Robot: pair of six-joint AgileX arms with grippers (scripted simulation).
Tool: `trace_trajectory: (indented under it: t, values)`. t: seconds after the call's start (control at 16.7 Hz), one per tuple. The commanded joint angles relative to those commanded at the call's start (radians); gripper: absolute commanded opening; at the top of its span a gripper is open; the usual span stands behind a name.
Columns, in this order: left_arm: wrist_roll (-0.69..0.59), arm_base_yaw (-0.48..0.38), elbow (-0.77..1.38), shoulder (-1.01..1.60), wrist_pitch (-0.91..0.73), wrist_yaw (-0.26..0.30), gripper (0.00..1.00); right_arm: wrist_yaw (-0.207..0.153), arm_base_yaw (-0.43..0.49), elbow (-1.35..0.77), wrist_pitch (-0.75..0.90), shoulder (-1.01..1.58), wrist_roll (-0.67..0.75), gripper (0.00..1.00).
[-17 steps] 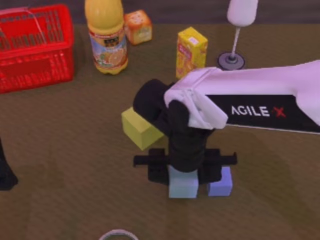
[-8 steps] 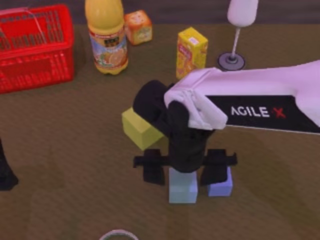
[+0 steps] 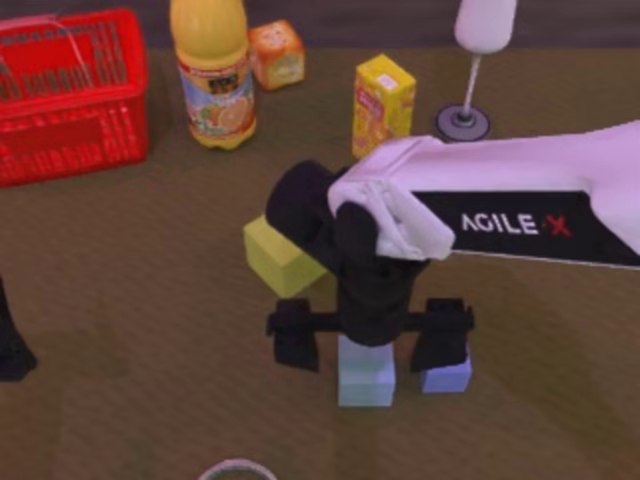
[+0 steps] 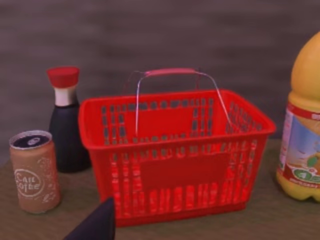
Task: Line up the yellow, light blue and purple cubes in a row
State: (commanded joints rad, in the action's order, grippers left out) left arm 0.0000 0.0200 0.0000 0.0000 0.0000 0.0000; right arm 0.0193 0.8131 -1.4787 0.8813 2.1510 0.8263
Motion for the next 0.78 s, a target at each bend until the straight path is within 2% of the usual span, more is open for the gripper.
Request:
trace_trajectory:
  t: [0.24,0.54,0.78]
  values:
    - [0.000,0.000,0.000,0.000,0.000,0.000,1.00,0.000,0.003,-0.033,0.042,-0.013,0.001,1.00]
    - [0.000,0.000,0.000,0.000,0.000,0.000,1.00,-0.001,0.009,-0.141,0.224,-0.077,0.002,1.00]
    - [0.000,0.000,0.000,0.000,0.000,0.000,1.00,-0.001,0.009,-0.154,0.242,-0.089,0.000,1.00]
